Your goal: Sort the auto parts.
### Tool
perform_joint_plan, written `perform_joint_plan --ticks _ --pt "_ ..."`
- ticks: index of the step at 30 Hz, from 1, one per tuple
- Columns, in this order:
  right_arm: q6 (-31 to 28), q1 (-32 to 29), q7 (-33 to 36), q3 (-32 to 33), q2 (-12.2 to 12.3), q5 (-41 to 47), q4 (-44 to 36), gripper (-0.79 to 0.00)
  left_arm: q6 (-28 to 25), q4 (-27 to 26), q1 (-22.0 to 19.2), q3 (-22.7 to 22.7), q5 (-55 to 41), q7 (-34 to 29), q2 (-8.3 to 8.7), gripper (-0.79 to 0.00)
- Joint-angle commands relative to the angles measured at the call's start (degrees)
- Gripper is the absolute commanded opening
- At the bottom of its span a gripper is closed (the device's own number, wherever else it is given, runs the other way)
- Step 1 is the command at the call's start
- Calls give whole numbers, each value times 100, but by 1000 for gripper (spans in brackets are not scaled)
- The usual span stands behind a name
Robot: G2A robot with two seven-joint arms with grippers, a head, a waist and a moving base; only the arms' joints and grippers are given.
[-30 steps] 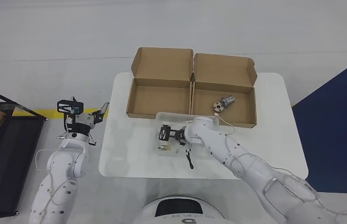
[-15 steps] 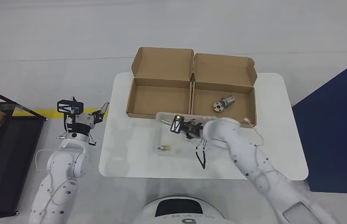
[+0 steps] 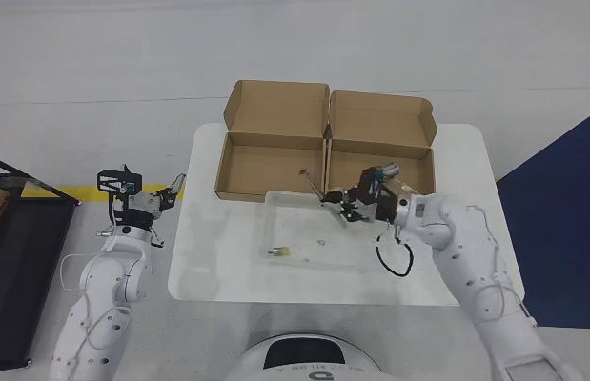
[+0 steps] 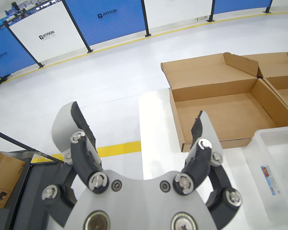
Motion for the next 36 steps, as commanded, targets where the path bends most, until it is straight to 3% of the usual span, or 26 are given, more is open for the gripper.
perform_joint_plan --ticks 1,10,34,36 --pt "-2 86 -204 -134 39 394 159 -785 0 0 0 0 0 0 0 0" --pt "-2 642 -744 -1097 527 2657 582 -785 0 0 0 0 0 0 0 0" --pt "-2 642 -744 -1097 527 2657 582 -785 0 0 0 0 0 0 0 0" --pt "-2 579 -700 -1121 525 2959 634 -785 0 0 0 0 0 0 0 0"
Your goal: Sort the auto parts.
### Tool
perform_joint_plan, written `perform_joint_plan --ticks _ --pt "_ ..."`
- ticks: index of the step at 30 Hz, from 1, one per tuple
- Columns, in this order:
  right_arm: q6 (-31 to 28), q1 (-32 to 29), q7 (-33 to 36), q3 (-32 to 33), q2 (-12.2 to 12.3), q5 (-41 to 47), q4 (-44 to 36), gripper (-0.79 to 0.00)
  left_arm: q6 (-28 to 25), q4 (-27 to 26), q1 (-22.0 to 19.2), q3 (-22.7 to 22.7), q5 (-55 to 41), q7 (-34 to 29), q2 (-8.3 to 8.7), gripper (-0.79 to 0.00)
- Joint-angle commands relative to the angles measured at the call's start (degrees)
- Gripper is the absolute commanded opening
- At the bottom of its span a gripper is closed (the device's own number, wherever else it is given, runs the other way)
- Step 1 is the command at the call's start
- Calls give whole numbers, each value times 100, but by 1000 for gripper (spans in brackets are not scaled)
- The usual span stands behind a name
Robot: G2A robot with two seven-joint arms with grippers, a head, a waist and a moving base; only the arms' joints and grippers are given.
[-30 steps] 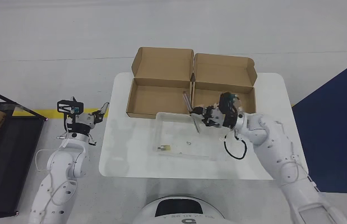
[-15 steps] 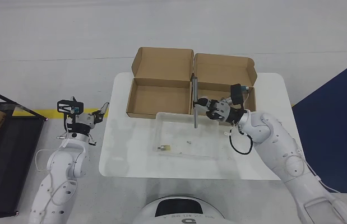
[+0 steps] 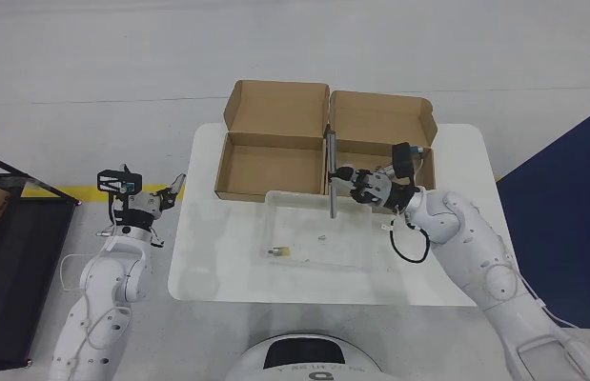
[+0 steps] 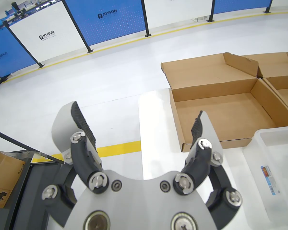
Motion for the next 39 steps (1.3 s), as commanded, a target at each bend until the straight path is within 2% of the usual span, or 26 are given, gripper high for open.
perform_joint_plan --ticks 1,4,7,10,13,16,20,24,26,31,39 --pt "-25 -1 138 -21 11 428 87 -785 0 0 0 0 0 0 0 0" --pt "-25 118 552 -48 58 1147 312 -785 0 0 0 0 0 0 0 0" --pt "-25 302 1291 -216 112 2319 446 -785 0 0 0 0 0 0 0 0" --pt "-25 551 2613 -463 178 4219 651 -785 0 0 0 0 0 0 0 0" --pt "-21 846 4494 -705 231 6648 987 -785 0 0 0 0 0 0 0 0" --pt "1060 1186 5630 -811 256 8396 1118 -785 0 0 0 0 0 0 0 0" --pt "2660 1347 7231 -450 191 10293 1462 -785 0 0 0 0 0 0 0 0" --pt "3810 1462 8381 4 -43 11289 2162 -785 0 0 0 0 0 0 0 0" --pt "4125 1547 8696 181 -186 11456 2521 -785 0 0 0 0 0 0 0 0" --pt "4146 1561 8714 312 -467 11796 2804 -785 0 0 0 0 0 0 0 0" --pt "4146 1582 8714 392 -622 11776 3026 -785 0 0 0 0 0 0 0 0"
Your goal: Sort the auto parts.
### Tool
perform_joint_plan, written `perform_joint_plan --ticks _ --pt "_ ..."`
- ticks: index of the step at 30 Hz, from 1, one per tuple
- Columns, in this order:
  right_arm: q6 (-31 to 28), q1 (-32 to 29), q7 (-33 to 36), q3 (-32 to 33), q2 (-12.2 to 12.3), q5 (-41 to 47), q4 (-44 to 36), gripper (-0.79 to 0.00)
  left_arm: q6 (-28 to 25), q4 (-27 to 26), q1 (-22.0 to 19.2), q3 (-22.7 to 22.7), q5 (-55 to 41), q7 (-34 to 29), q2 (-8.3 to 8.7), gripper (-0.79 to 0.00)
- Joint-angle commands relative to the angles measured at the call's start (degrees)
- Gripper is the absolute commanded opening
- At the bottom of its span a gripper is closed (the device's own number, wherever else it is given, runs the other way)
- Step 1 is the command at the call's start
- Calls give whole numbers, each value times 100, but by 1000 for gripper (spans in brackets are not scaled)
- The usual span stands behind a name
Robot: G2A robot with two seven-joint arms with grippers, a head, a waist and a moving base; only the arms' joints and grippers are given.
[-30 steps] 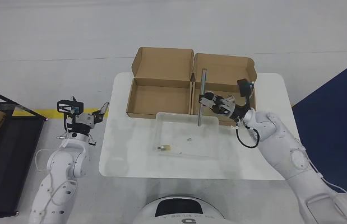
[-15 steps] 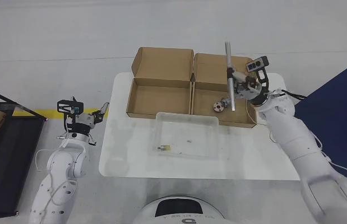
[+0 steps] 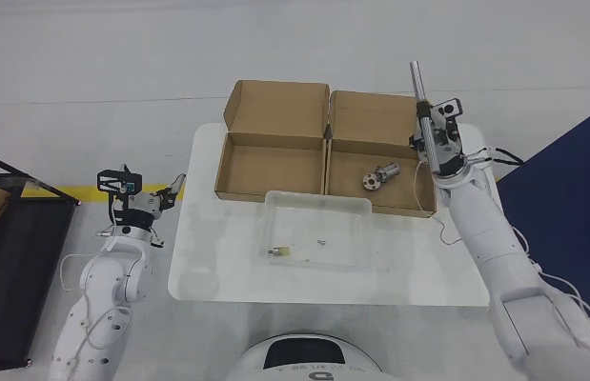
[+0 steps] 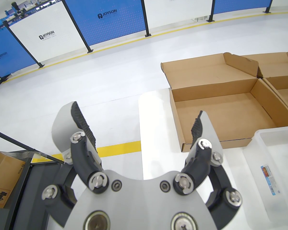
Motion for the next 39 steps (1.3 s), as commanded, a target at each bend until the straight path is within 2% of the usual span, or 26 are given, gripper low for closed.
perform_joint_plan --ticks 1,18,32,36,39 --pt "0 9 0 2 -19 -64 56 -785 0 0 0 0 0 0 0 0" --pt "-24 -12 -116 22 -25 -98 39 -785 0 0 0 0 0 0 0 0" --pt "-2476 -935 -2475 866 -13 -1639 -1353 -785 0 0 0 0 0 0 0 0" --pt "-3465 -1212 -3465 1054 -58 -2317 -1644 -785 0 0 0 0 0 0 0 0" --pt "-3752 -1321 -3752 1072 -97 -2494 -1748 -785 0 0 0 0 0 0 0 0"
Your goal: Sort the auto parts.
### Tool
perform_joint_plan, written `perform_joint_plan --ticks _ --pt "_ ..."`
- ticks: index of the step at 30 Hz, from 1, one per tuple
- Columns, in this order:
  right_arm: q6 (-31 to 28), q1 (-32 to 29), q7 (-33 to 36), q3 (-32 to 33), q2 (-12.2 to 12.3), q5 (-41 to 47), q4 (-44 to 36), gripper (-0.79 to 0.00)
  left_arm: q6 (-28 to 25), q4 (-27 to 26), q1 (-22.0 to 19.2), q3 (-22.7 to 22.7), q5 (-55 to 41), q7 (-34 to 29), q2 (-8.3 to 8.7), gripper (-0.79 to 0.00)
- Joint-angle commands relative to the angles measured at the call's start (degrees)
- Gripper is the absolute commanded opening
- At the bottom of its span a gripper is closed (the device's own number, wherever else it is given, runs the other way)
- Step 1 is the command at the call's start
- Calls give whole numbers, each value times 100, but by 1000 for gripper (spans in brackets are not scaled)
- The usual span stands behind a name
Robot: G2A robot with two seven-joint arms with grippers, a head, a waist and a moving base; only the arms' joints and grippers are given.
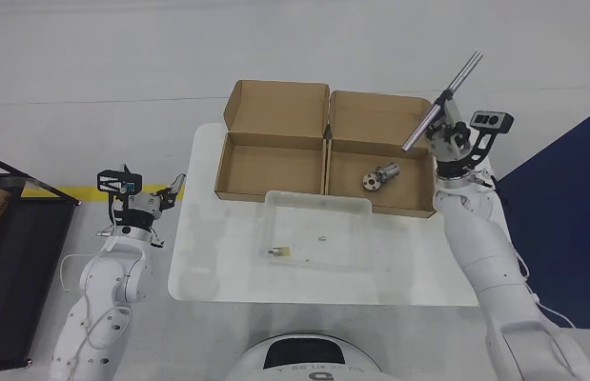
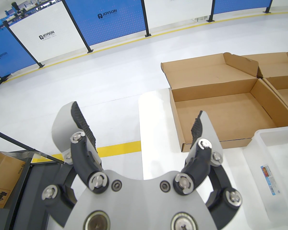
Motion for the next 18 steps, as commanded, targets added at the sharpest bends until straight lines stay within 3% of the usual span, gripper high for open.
perform_joint_plan --ticks 1,18 --pt "-128 -44 -128 16 -20 -55 -32 -785 0 0 0 0 0 0 0 0" --pt "-333 -104 -333 96 -72 -230 37 -785 0 0 0 0 0 0 0 0"
